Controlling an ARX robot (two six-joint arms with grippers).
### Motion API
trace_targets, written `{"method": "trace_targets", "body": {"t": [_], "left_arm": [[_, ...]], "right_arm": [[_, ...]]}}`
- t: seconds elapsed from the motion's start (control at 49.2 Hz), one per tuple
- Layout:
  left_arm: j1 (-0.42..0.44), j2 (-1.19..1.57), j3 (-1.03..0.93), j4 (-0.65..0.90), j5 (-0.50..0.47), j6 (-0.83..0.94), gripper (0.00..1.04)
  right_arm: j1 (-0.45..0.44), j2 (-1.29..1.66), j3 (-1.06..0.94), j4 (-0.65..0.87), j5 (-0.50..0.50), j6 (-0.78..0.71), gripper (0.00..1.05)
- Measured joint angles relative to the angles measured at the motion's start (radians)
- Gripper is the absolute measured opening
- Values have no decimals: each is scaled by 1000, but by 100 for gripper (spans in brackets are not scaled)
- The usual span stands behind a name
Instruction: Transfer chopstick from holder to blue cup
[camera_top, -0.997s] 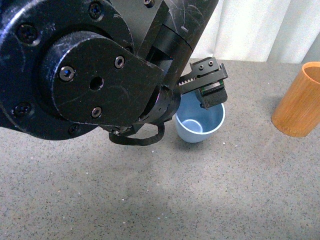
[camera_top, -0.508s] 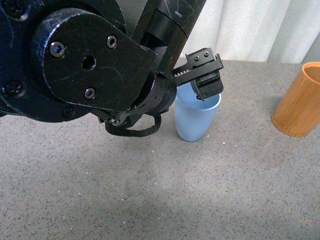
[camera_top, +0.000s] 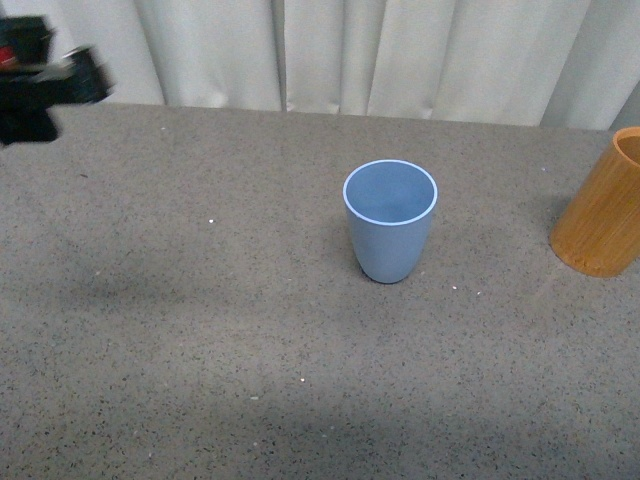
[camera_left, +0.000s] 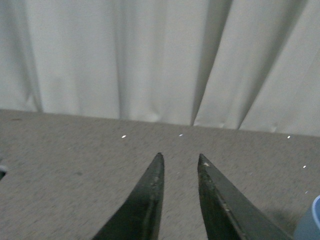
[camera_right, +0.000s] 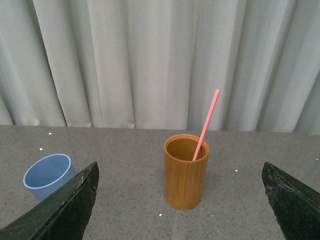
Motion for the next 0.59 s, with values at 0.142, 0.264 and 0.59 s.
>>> {"method": "trace_targets", "body": {"t": [0.142,0.264,0.59], "left_arm": [[224,-294,-195,-163,242,21,4],[312,-819,-269,-643,290,26,4],[315,-1567,-268,-1284,299,32,4]], "right_arm": [[0,0,0,0,2,0,95],[0,0,0,0,1,0,95],[0,0,0,0,1,0,95]]}}
